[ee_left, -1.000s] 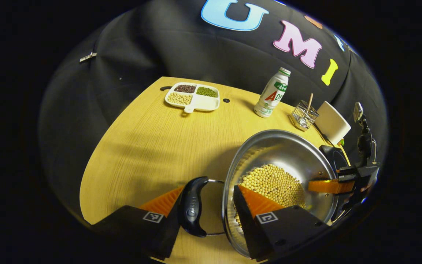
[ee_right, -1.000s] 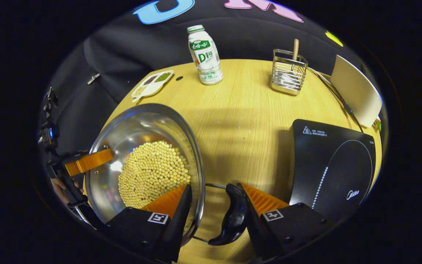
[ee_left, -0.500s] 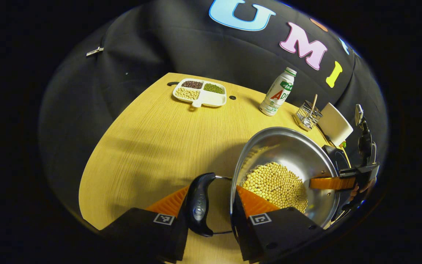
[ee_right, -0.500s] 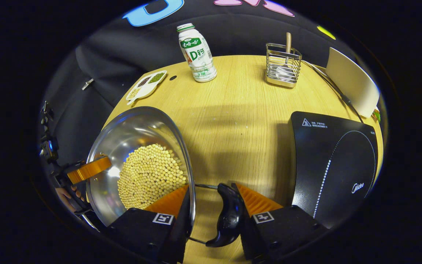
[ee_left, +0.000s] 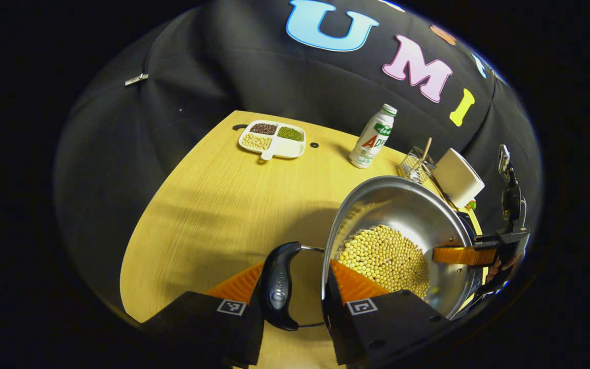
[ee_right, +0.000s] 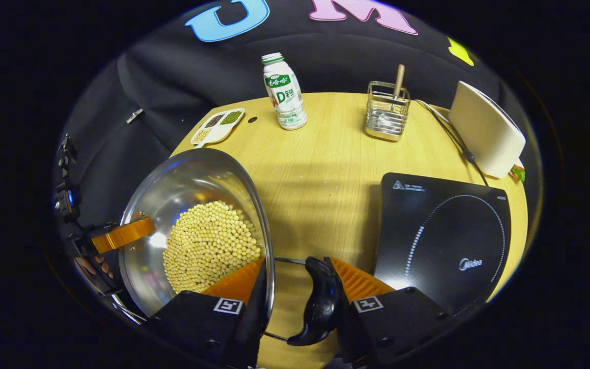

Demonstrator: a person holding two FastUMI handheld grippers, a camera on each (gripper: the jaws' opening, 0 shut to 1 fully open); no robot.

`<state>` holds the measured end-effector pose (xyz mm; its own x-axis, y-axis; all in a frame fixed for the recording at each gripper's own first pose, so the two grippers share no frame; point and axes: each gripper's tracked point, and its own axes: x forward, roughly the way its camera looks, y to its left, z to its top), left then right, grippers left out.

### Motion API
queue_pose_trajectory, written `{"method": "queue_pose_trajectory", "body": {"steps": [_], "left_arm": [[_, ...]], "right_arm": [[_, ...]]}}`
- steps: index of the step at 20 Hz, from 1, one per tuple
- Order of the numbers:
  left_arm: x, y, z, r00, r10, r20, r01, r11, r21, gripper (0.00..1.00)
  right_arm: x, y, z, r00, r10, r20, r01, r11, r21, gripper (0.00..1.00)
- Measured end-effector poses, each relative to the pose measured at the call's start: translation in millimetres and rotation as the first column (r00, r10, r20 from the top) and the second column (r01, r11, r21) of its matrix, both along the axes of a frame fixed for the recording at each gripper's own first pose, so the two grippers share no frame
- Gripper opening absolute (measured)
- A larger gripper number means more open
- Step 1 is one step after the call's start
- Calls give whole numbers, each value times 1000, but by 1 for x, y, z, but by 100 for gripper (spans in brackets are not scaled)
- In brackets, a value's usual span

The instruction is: First push the handle of the pot to place it horizontally, then grasp the pot with both hands and set it on the induction cooktop.

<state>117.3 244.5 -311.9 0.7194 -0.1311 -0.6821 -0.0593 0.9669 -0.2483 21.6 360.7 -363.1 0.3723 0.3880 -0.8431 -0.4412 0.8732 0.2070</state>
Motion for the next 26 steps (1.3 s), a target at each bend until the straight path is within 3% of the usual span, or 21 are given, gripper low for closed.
{"method": "queue_pose_trajectory", "body": {"steps": [5,6,7,14,17,18,26], "left_arm": [[-8,-42,29,999,-27,18,27,1000,-6,57],[-8,-51,36,999,-32,24,32,999,-5,57],[-9,-62,40,999,-36,28,36,999,-6,57],[5,-143,63,996,-83,40,84,996,-13,57],[15,-179,66,994,-104,37,105,994,-21,57],[18,-191,66,993,-111,35,112,993,-23,57],[49,-270,56,983,-183,16,183,983,-25,57]], "right_arm": [[0,-44,36,999,-32,29,32,999,13,63],[3,-53,42,999,-38,38,37,999,20,58],[5,-64,47,998,-45,45,44,999,26,63],[33,-142,77,989,-106,102,103,994,37,63],[46,-177,80,984,-140,112,137,990,32,58],[51,-188,80,982,-150,114,148,989,30,63],[78,-266,73,966,-233,113,233,972,13,63]]}}
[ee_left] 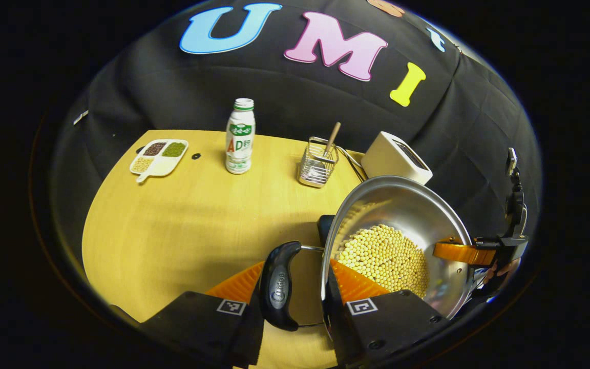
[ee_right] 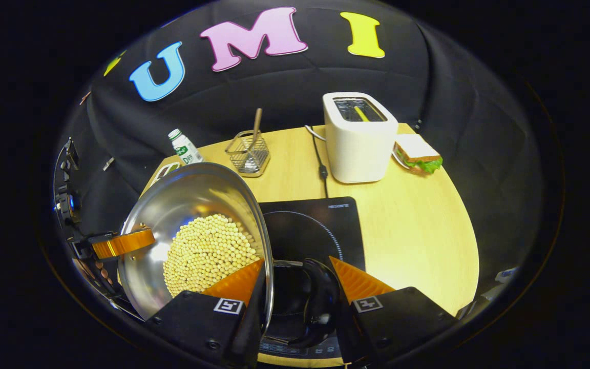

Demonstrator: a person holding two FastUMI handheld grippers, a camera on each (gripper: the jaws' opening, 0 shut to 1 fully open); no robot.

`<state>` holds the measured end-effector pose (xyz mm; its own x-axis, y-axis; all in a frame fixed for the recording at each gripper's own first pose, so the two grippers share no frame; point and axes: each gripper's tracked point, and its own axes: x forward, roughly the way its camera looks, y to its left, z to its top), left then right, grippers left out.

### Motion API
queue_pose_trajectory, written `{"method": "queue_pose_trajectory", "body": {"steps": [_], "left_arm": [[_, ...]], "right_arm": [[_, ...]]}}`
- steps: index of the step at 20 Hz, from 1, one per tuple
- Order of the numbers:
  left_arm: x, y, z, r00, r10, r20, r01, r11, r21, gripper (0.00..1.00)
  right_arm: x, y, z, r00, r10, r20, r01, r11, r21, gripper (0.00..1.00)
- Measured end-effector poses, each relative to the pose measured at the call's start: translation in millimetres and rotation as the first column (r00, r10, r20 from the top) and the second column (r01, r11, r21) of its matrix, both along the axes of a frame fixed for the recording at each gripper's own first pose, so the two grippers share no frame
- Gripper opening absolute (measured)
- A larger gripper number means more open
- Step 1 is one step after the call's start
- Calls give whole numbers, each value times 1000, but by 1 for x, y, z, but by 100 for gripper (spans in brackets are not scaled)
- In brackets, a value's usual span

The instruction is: First push the handle of the pot to place it horizontally, then grasp the pot with both hands and set it on the induction cooktop.

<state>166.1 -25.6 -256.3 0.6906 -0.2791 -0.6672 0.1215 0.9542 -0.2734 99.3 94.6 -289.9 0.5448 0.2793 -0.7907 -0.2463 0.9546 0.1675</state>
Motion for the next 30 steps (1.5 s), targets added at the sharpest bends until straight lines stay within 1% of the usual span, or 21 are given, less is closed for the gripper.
{"method": "queue_pose_trajectory", "body": {"steps": [3,4,12,17,22,23,24,26,28,29,30], "left_arm": [[7,-21,-6,1000,-17,-4,17,1000,-5,57],[16,-37,-11,1000,-25,-7,25,1000,-7,57],[29,-69,-35,999,-25,-27,25,1000,-9,57],[35,-72,-46,999,-9,-38,9,1000,-3,57],[35,-67,-59,998,12,-67,-12,1000,5,57],[38,-66,-55,999,19,-40,-19,1000,6,57],[40,-68,-59,999,16,-50,-16,1000,10,59],[37,-66,-58,999,20,-48,-19,1000,12,57],[37,-66,-57,999,17,-43,-16,1000,20,59],[38,-67,-57,999,15,-42,-13,1000,29,59],[38,-67,-57,999,10,-40,-9,999,39,59]], "right_arm": [[10,-21,-4,1000,-17,-2,17,1000,-10,63],[18,-37,-9,999,-32,-6,32,999,-14,63],[35,-66,-31,998,-44,-36,43,999,-25,63],[45,-69,-44,998,-34,-53,33,999,-22,63],[51,-62,-63,997,-4,-74,2,1000,-21,63],[52,-61,-58,998,-2,-68,1,1000,-9,63],[53,-59,-64,998,5,-70,-6,1000,-8,63],[54,-60,-65,998,16,-62,-16,1000,-2,64],[52,-60,-66,998,13,-57,-13,1000,5,64],[52,-61,-68,998,12,-55,-12,1000,4,60],[51,-62,-68,999,9,-53,-9,1000,5,65]]}}
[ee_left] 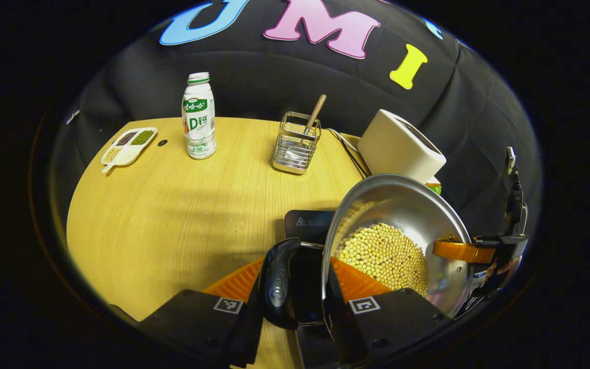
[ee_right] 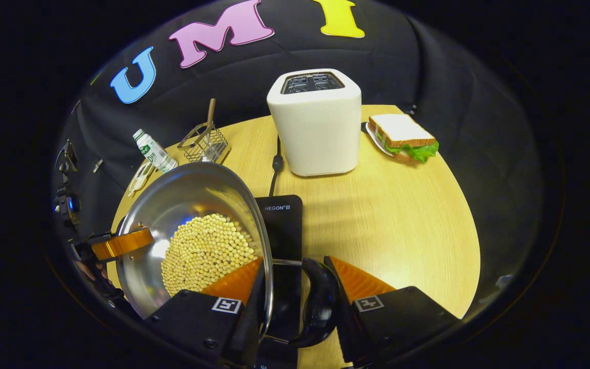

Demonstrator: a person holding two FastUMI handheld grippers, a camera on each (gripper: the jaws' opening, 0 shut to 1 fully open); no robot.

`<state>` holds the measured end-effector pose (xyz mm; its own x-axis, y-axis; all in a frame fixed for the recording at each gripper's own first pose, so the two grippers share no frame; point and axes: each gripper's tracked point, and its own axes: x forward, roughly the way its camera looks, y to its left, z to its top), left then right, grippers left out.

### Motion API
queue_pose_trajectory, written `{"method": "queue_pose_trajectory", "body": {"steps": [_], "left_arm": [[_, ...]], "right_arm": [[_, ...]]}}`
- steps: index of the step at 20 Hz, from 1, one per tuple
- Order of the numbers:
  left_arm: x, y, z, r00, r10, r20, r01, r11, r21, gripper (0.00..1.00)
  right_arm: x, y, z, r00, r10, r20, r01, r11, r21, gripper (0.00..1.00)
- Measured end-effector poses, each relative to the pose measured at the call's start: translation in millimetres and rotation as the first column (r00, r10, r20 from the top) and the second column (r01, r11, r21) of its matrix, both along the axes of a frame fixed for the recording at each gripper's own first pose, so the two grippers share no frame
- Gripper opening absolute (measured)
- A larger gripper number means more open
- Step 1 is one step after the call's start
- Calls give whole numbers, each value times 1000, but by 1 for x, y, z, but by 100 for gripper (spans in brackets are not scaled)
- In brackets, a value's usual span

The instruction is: First push the handle of the pot to place it horizontally, then grasp the pot with both hands and set it on the induction cooktop.

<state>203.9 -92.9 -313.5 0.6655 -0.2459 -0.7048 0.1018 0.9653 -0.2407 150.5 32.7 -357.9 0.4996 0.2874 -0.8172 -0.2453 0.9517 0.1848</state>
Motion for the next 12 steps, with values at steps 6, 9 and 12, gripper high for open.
{"method": "queue_pose_trajectory", "body": {"steps": [6,9,12], "left_arm": [[-4,2,-2,1000,20,0,-20,999,32,65],[-6,3,-3,999,45,-7,-44,998,50,67],[-10,5,1,997,79,-6,-78,996,41,73]], "right_arm": [[0,-3,1,999,1,42,0,1000,-25,68],[1,-4,2,999,-7,52,9,999,-34,71],[3,-6,10,997,-31,73,33,999,-28,72]]}}
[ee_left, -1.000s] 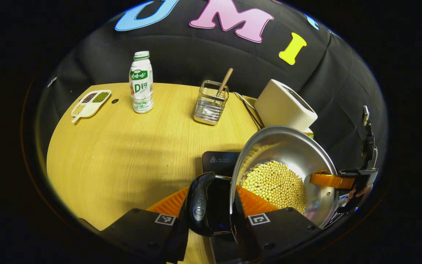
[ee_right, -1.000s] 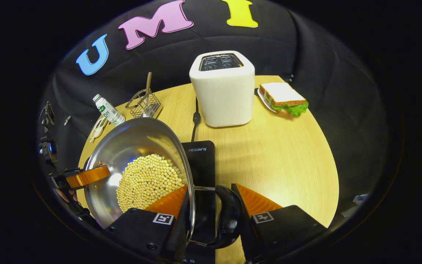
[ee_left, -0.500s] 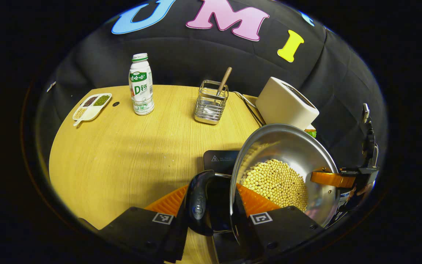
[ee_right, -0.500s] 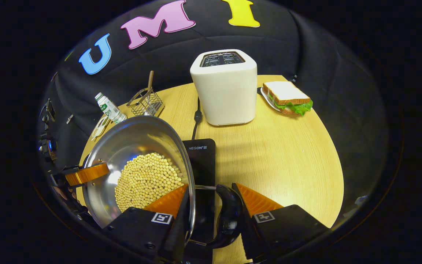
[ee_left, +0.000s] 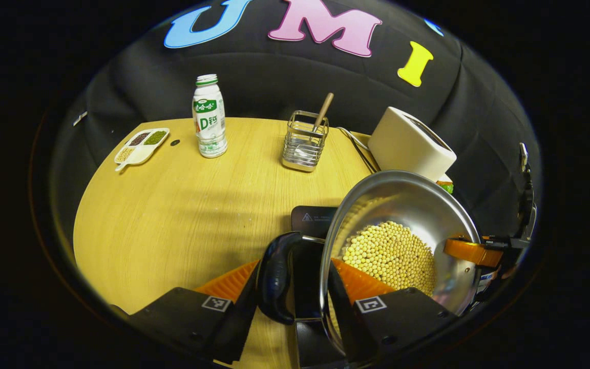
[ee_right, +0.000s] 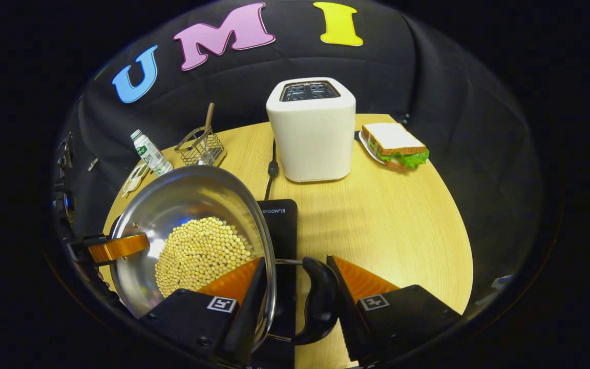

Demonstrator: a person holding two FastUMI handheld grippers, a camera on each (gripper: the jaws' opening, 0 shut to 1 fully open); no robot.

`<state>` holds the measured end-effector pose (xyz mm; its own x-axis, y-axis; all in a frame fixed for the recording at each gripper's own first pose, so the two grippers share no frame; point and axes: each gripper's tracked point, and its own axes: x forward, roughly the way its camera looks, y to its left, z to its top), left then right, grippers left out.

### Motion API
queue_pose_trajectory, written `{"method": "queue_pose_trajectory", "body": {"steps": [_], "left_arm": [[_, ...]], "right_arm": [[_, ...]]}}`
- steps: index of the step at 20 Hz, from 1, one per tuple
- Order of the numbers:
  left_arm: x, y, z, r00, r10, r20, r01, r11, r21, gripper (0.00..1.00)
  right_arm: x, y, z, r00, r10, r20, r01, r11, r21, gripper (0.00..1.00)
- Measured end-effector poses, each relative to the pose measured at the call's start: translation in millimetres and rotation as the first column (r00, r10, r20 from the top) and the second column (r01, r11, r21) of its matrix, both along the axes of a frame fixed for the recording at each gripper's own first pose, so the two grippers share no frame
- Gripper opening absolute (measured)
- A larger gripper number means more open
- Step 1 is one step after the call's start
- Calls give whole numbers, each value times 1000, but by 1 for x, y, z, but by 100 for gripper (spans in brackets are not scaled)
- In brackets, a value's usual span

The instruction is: First push the handle of the pot to place it horizontally, then grasp the pot with both hands and set it on the induction cooktop.

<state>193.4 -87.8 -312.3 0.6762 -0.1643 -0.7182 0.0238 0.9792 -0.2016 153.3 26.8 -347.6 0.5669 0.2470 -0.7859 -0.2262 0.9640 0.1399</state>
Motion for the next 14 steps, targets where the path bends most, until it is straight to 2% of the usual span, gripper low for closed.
{"method": "queue_pose_trajectory", "body": {"steps": [1,3,4,5,10,14], "left_arm": [[-1,1,4,1000,11,8,-11,1000,-11,75],[-6,5,13,999,31,25,-30,999,-33,86],[-9,4,18,999,40,28,-39,998,-44,96],[-12,6,25,998,54,37,-52,998,-47,96],[-29,11,67,987,82,137,-73,995,-66,96],[-47,23,119,959,68,275,-68,998,-9,96]], "right_arm": [[-1,-1,4,1000,-9,2,9,1000,10,67],[-4,-4,10,1000,-22,4,22,999,22,84],[-5,-7,13,1000,-29,13,29,999,18,89],[-7,-9,17,999,-32,23,31,999,22,99],[-15,-18,58,989,-55,136,53,998,15,99],[-25,-26,103,965,-59,257,60,998,1,99]]}}
